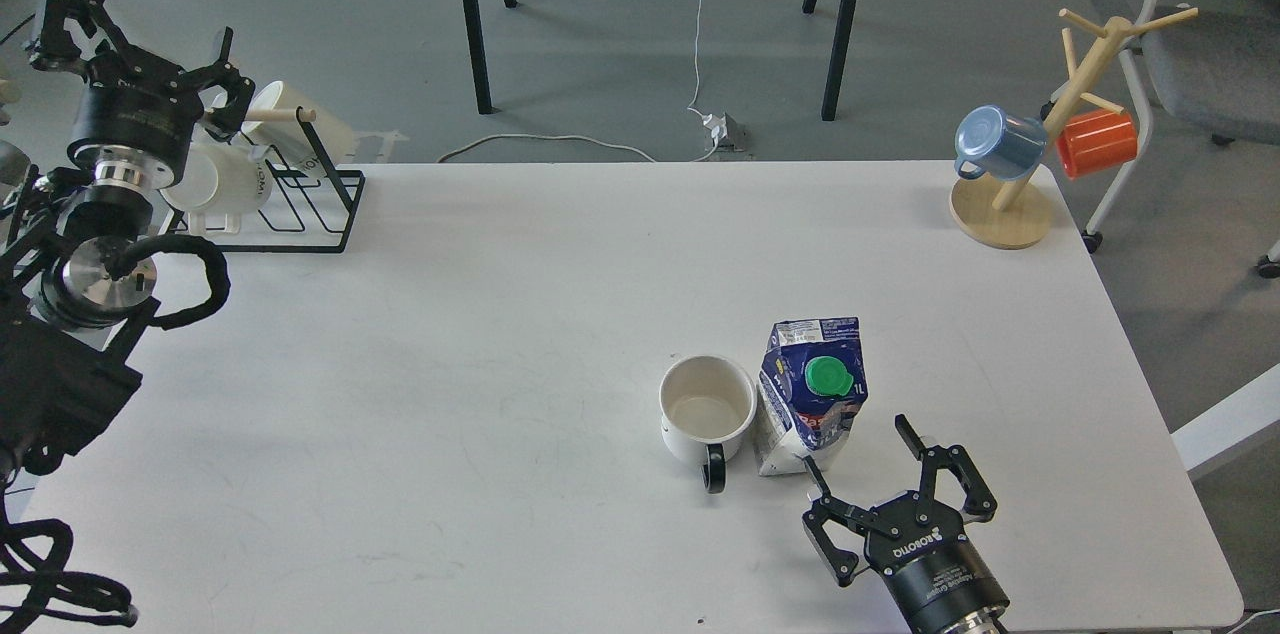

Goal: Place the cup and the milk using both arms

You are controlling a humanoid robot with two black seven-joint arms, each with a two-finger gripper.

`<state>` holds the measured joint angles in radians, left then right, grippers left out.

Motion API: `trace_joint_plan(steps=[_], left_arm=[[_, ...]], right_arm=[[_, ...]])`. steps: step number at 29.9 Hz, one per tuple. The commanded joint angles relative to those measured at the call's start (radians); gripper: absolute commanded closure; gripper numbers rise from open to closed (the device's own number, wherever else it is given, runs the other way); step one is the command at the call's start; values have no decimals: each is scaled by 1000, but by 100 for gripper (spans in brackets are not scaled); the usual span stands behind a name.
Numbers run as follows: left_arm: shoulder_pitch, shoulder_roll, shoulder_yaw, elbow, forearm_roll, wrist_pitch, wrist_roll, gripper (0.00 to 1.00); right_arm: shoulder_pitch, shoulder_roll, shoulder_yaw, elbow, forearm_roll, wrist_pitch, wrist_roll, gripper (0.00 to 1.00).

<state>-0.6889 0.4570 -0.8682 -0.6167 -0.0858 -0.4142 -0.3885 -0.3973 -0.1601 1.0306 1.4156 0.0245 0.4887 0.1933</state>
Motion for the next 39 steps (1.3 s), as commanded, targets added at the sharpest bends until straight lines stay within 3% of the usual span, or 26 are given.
trace_joint_plan(steps=[1, 9, 16, 26, 30, 39], left_arm=[[0, -1, 0, 0, 0, 0, -1, 1], [3, -3, 0, 0, -2, 2, 3, 1], [9, -18, 0, 0, -2, 3, 7, 1], [6, -20, 0, 0, -2, 2, 22, 1], [5, -18, 0, 0, -2, 5, 22, 1], [-32, -17, 0, 23, 0, 14, 33, 1]], right_arm=[[-50, -62, 8, 2, 2, 0, 0, 2], [-74, -211, 229, 55, 12, 0, -2, 1], [237, -271, 364, 26, 9, 0, -11, 1], [805, -282, 313, -435, 17, 0, -20, 1], [988, -263, 261, -611, 18, 0, -48, 1], [1037, -183, 240, -661, 26, 0, -43, 1]])
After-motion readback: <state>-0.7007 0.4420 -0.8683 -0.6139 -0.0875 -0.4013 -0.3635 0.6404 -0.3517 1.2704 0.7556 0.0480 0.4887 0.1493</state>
